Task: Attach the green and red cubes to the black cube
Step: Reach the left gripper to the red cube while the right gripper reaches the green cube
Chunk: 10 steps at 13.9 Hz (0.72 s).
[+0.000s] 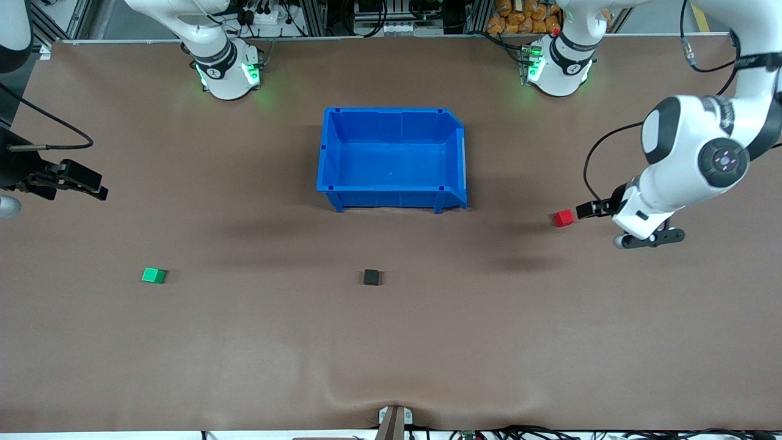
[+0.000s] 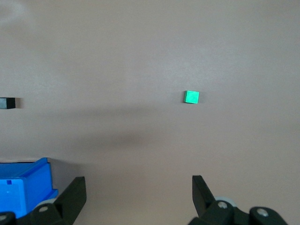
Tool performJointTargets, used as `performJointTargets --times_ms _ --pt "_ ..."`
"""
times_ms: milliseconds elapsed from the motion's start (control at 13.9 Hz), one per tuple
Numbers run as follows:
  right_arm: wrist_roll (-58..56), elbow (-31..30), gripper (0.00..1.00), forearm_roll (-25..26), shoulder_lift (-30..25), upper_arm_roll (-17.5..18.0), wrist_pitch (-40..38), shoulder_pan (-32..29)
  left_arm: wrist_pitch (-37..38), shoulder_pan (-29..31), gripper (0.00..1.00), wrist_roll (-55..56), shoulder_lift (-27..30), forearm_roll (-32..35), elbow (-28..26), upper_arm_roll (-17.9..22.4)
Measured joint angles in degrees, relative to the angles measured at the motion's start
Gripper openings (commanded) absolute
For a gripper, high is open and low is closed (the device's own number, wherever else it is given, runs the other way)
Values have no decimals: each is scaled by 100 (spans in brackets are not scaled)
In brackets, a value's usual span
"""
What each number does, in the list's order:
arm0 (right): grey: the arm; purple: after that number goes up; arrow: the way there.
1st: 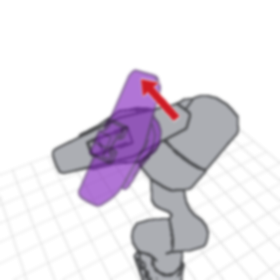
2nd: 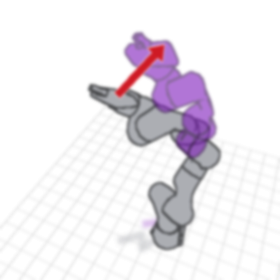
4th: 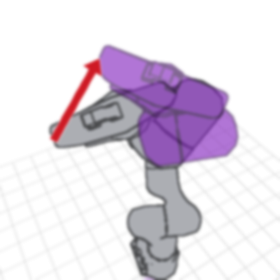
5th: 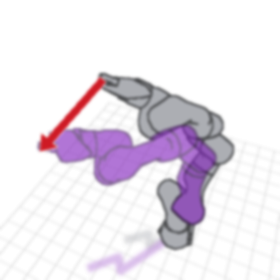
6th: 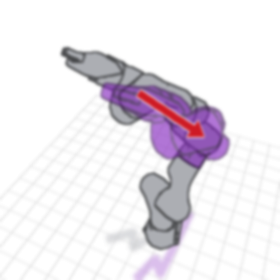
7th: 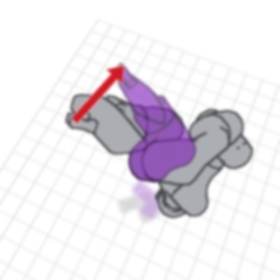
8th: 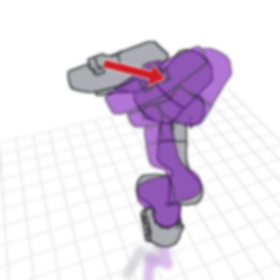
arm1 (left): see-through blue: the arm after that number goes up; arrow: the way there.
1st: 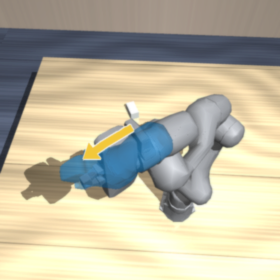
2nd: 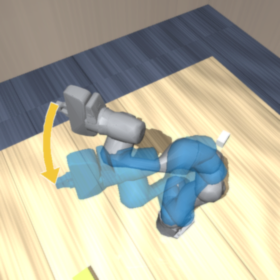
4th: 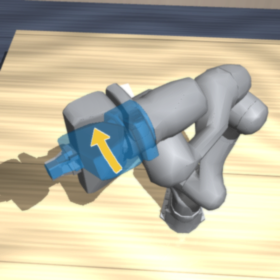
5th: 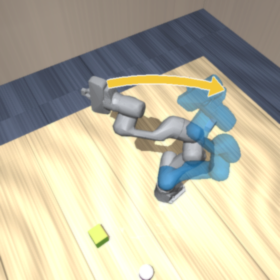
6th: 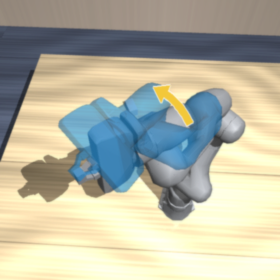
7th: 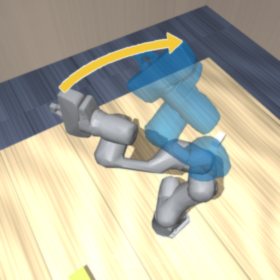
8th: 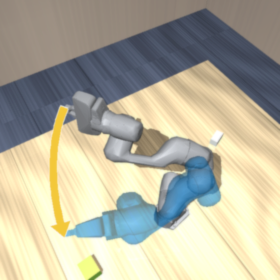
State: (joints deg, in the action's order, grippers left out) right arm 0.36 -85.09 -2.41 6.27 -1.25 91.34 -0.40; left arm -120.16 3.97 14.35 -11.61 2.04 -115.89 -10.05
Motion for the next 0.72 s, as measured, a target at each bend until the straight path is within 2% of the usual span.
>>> performJointTargets --times_ms 288,432,720 --pt "0 1 100 -1 0 0 4 0 -677 20 93 22 -285 0 -396 13" --pt "0 1 100 -1 7 0 4 0 -966 47 82 22 -429 0 -506 17" --pt "0 0 100 -2 55 0 5 0 -1680 56 78 163 -749 0 -788 23"
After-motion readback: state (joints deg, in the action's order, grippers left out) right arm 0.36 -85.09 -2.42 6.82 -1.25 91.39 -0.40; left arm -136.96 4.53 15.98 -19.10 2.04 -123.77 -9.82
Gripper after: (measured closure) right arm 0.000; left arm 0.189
